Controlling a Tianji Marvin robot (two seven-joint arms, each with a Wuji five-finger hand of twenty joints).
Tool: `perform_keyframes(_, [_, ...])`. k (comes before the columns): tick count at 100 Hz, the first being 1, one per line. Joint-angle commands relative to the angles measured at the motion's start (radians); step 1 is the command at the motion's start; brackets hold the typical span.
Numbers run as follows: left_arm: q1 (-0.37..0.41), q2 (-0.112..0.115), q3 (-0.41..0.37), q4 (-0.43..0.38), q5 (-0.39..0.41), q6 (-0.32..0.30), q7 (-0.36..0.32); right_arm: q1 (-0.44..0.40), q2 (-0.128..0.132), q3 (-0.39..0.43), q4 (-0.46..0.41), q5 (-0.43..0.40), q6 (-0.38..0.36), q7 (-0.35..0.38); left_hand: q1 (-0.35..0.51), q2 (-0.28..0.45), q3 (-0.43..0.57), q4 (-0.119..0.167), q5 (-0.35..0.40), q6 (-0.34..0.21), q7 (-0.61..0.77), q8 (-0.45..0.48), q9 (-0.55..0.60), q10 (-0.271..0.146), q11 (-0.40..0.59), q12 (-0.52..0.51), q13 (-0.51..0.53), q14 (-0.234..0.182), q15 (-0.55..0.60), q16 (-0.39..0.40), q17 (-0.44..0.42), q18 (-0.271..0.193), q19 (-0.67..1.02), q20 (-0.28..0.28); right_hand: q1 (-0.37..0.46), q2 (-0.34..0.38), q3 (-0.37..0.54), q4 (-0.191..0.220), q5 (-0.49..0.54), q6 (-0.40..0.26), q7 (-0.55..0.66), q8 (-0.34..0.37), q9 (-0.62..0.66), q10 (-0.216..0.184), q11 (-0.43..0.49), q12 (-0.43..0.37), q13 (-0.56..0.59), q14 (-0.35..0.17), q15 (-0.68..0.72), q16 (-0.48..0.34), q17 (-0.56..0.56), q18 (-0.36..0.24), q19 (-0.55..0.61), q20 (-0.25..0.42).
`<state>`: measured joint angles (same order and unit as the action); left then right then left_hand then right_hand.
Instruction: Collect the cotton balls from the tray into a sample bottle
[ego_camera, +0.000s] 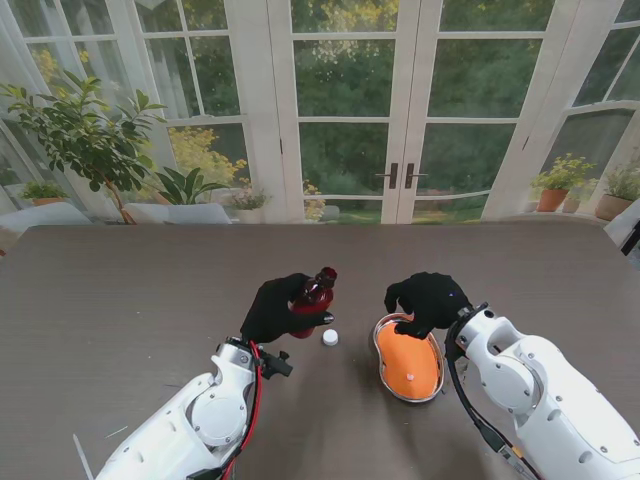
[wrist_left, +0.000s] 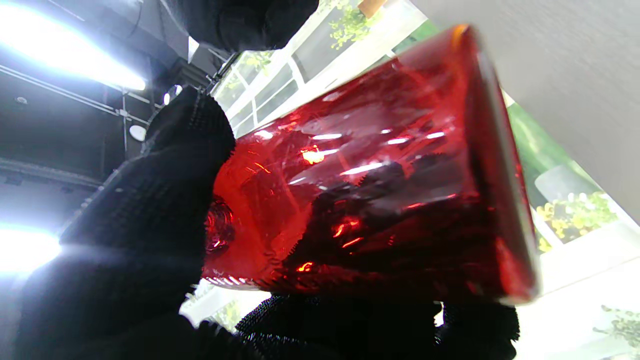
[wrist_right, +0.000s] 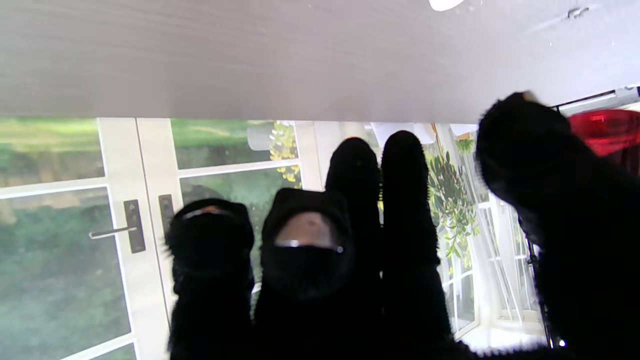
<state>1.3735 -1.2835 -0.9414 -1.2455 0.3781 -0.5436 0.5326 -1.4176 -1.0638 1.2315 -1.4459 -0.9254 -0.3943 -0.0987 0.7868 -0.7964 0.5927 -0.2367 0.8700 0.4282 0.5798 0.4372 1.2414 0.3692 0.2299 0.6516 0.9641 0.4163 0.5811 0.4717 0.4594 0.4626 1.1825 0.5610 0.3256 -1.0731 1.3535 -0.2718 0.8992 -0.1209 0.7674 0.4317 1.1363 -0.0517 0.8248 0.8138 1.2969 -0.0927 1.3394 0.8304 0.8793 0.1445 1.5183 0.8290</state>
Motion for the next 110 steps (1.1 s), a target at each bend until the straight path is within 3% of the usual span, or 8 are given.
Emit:
perform_keyframes(1, [0.005, 0.003, -0.005, -0.011, 0.001, 0.003, -0.022, 0.000, 0.007, -0.014, 0.028, -0.020, -0.013, -0.003, 0.239, 0.150, 0.287, 0.064, 0.153, -0.306, 0.283, 0.025, 0.096, -0.166, 0.042, 0.024, 0.029, -0.046, 0.003, 0.005, -0.011, -0.077, -0.004, -0.013, -0.030, -0.077, 0.068, 0.025, 0.035, -0.030, -0.011, 0.021, 0.026, -0.021, 0.003, -0.005, 0.026, -0.042, 0.007, 0.003, 0.016, -0.001, 0.027, 0.006])
perform_keyframes(18, [0.015, 0.012, -0.015, -0.023, 0.006, 0.004, -0.039, 0.023, 0.015, -0.046, 0.093, -0.074, -0.053, -0.056, 0.240, 0.149, 0.287, 0.064, 0.153, -0.307, 0.283, 0.025, 0.097, -0.173, 0.043, 0.024, 0.031, -0.047, 0.003, 0.005, -0.011, -0.077, -0.004, -0.013, -0.042, -0.129, 0.085, 0.030, 0.060, -0.048, -0.007, 0.017, 0.038, -0.031, 0.006, -0.007, 0.026, -0.055, 0.011, 0.007, 0.030, -0.006, 0.025, 0.002])
perform_keyframes(55, [0.026, 0.048, -0.040, -0.054, 0.004, -0.008, -0.151, 0.055, 0.028, -0.101, 0.194, -0.129, -0.078, -0.128, 0.239, 0.150, 0.284, 0.065, 0.154, -0.309, 0.281, 0.024, 0.098, -0.172, 0.043, 0.023, 0.032, -0.049, 0.002, 0.005, -0.009, -0.080, -0.004, -0.013, -0.036, -0.169, 0.094, 0.008, 0.101, -0.050, 0.005, 0.016, 0.054, -0.037, 0.015, 0.000, 0.026, -0.056, 0.021, 0.013, 0.042, -0.003, 0.027, 0.000])
perform_keyframes(110, [0.035, 0.047, -0.044, -0.050, 0.029, -0.024, -0.130, 0.064, 0.042, -0.130, 0.233, -0.164, -0.093, -0.127, 0.239, 0.154, 0.279, 0.064, 0.154, -0.309, 0.281, 0.027, 0.098, -0.179, 0.044, 0.023, 0.033, -0.051, 0.001, 0.006, -0.008, -0.082, -0.006, -0.015, -0.073, -0.284, 0.104, 0.007, 0.187, -0.047, 0.018, 0.025, 0.061, -0.040, 0.040, 0.021, 0.027, -0.052, 0.037, 0.020, 0.040, 0.012, 0.033, 0.005])
